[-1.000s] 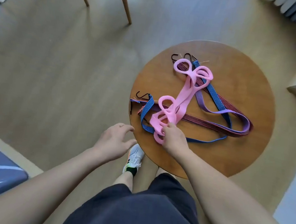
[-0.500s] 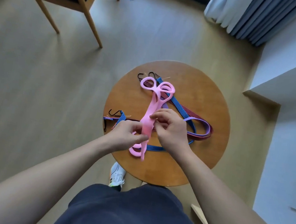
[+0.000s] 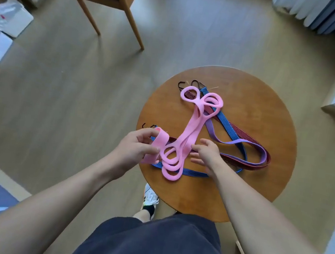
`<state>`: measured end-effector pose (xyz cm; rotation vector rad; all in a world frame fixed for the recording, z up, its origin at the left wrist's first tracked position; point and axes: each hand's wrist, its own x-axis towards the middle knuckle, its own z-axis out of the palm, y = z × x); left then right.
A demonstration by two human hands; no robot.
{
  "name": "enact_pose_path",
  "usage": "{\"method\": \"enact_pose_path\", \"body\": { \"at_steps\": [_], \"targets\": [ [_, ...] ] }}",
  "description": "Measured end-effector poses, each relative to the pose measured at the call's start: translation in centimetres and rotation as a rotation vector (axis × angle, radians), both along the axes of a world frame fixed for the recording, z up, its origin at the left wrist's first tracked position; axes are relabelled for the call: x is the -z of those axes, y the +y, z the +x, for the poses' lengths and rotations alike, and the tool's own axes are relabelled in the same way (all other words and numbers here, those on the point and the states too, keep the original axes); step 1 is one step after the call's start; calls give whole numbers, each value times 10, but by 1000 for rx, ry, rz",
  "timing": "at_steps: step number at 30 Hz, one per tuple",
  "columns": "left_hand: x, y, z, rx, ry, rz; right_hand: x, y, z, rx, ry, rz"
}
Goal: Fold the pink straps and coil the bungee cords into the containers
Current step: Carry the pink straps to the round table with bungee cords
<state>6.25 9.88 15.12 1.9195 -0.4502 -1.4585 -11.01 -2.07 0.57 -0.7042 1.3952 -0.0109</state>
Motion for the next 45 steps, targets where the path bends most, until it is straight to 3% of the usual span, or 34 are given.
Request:
{"method": "enact_pose_path", "body": {
  "at_steps": [5,9,17,24,32,35,45],
  "targets": [
    [4,8,8,-86,-54,27,8,4,20,92,-88,114],
    [0,4,9,-174,5,39,-6,4,15,156,-27,-33],
    [-12,-12,12,-165,-124,5,-70,-7,2,76,-114,-285],
    [-37,-27,23,152,-415,-68,-160,-2,-10,-5,-167,-541],
    [-99,-17,27,110,-230,-492,-289,35,-13,-88,-196,-819],
    [-123,-9,28,258,-165,-582,-331,58,-17,-81,-203,-918],
    [-207,22,-9,799,-269,-842,-413,151,-37,38,-206,-1198]
  ]
}}
